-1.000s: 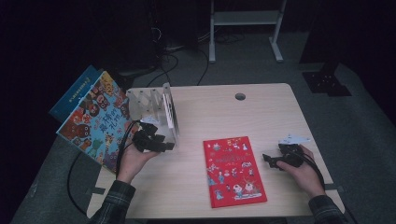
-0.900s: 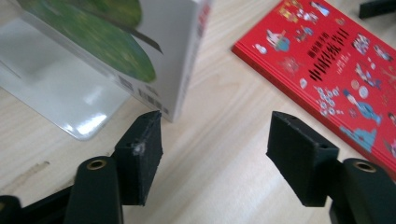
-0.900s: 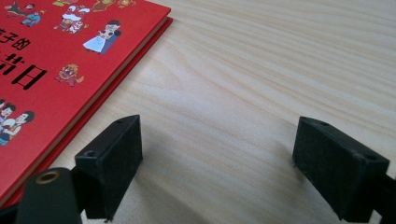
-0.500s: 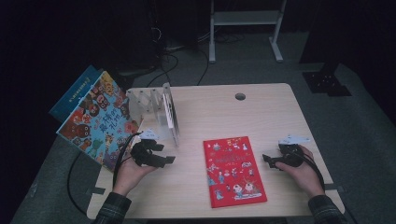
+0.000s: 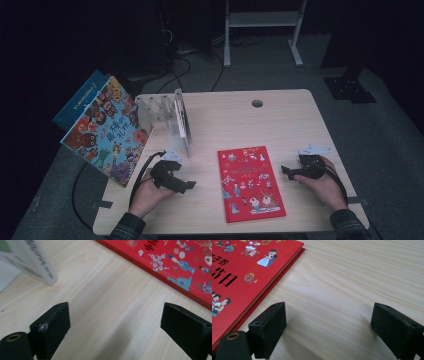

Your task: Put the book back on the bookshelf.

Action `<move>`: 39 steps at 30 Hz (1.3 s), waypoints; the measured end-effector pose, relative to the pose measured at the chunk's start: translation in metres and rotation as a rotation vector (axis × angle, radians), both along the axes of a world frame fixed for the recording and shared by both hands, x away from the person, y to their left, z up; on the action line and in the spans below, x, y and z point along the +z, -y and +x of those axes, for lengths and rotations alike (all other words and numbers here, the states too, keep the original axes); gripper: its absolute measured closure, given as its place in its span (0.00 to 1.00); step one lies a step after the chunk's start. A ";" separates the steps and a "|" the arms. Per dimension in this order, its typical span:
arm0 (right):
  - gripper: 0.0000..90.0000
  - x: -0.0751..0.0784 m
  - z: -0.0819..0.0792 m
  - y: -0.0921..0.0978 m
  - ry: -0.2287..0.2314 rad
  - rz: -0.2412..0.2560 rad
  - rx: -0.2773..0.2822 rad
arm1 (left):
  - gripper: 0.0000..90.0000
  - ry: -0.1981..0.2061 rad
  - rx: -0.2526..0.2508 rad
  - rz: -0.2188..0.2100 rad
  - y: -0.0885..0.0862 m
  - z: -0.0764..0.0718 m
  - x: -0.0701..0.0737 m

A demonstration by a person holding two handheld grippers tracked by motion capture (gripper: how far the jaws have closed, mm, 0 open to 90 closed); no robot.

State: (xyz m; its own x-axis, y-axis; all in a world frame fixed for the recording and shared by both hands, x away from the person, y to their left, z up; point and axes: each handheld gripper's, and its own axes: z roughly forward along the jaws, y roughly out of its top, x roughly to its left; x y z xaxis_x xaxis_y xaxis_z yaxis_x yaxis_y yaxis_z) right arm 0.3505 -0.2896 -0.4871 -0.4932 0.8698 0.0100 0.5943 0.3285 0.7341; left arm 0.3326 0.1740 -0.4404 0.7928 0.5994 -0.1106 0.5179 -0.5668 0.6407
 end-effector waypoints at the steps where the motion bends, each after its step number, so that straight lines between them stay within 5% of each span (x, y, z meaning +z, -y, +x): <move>1: 0.14 0.000 0.000 0.000 0.000 0.001 -0.001 | 0.05 -0.004 -0.009 0.009 0.004 -0.001 -0.002; 7: 0.16 0.000 -0.002 0.000 0.002 0.002 -0.006 | 0.00 -0.012 -0.084 0.050 0.022 -0.003 -0.011; 18: 0.43 0.007 -0.007 0.001 -0.027 0.035 0.003 | 0.00 -0.008 -0.132 0.075 0.041 -0.003 -0.022; 39: 0.46 0.020 -0.013 -0.038 -0.066 0.185 0.103 | 0.00 -0.008 -0.218 0.085 0.062 -0.007 -0.028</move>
